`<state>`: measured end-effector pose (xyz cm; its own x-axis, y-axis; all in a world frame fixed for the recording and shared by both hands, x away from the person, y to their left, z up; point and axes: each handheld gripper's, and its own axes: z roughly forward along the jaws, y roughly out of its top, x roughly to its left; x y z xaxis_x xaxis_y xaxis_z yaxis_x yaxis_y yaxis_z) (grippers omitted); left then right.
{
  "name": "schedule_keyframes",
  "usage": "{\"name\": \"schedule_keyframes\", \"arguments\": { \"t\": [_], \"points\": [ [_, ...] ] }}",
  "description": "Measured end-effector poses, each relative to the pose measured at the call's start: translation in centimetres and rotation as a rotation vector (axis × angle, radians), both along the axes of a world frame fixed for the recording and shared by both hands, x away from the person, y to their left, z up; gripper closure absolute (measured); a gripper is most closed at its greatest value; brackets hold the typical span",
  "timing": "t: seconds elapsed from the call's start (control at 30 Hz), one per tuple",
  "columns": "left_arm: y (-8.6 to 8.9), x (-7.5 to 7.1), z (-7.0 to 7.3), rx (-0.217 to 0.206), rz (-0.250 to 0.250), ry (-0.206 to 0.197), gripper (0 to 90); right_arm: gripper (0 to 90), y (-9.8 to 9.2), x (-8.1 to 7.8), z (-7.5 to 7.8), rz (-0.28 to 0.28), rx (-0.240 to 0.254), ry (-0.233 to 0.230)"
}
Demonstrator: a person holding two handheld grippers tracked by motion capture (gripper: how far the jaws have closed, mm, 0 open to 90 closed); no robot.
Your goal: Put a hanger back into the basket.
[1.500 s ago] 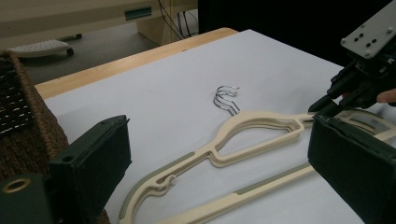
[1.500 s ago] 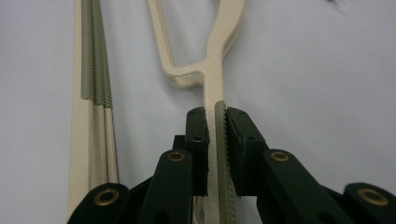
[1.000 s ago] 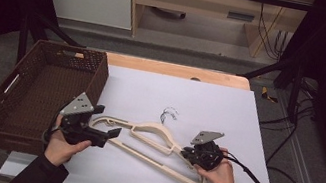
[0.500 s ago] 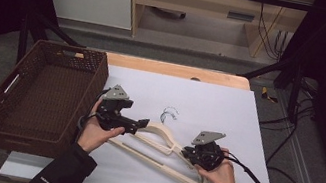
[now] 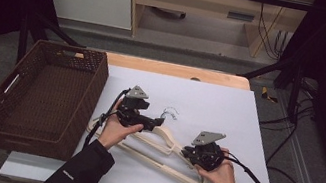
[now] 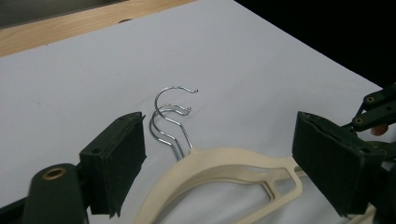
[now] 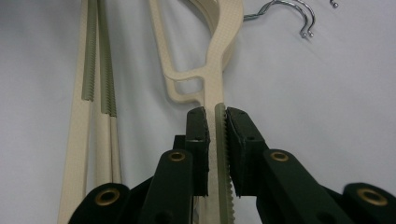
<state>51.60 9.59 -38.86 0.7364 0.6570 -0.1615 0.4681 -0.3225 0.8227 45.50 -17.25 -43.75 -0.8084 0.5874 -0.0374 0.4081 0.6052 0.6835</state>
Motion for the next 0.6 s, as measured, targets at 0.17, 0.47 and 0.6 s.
{"name": "schedule_keyframes", "arguments": {
  "t": [0.17,0.47,0.6],
  "points": [
    [-1.0,0.7,-0.8,0.020,0.009,0.009,20.5,79.7,0.0,0.0,0.0,-0.002,-0.001,0.001],
    [-2.8,1.7,-2.6,0.063,0.048,0.057,30.7,79.8,0.0,-0.1,0.0,-0.003,-0.003,-0.001],
    [-3.4,2.1,-3.4,0.086,0.047,0.073,38.1,79.8,0.0,-0.1,0.0,0.000,-0.002,-0.002]
  ]
}}
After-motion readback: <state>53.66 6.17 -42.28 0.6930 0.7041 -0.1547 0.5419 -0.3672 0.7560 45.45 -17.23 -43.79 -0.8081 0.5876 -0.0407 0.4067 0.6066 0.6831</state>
